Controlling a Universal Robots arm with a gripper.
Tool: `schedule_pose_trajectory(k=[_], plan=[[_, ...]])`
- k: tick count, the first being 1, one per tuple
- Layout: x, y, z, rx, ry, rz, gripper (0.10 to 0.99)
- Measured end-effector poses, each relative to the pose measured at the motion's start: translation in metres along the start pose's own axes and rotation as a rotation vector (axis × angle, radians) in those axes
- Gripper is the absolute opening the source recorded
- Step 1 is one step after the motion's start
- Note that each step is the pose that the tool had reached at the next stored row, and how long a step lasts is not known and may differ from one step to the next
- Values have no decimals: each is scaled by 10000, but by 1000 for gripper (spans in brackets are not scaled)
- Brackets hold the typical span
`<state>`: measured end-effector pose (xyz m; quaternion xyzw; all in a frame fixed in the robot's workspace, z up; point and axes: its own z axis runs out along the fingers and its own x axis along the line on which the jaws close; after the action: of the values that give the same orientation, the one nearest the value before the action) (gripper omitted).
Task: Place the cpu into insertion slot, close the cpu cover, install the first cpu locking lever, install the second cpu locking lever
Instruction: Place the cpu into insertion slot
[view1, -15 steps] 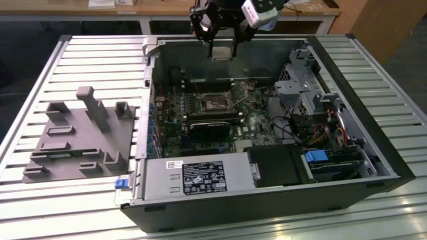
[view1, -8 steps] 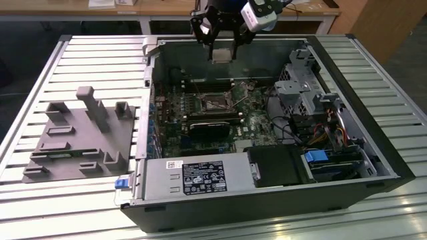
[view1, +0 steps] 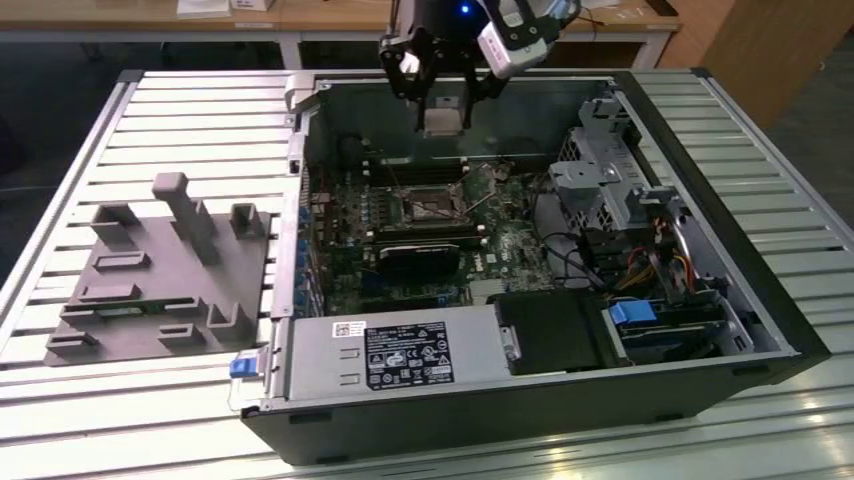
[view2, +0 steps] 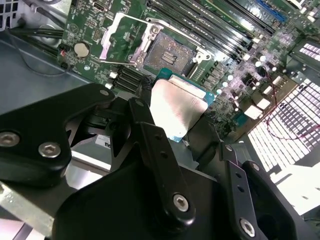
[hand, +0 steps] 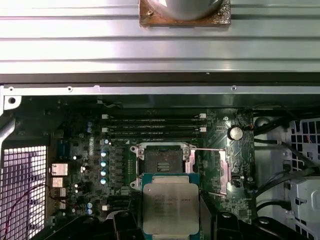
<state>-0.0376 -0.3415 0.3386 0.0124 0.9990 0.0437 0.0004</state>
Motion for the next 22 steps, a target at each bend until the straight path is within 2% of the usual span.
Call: schedule_pose_trajectory(k=[6, 14, 17, 22], plan=[[52, -10, 102, 0, -17, -1, 541], [59, -21, 221, 0, -24, 76, 541], [59, -24, 252, 0, -49, 355, 541], [59, -27, 292, -1, -127, 1246, 541]])
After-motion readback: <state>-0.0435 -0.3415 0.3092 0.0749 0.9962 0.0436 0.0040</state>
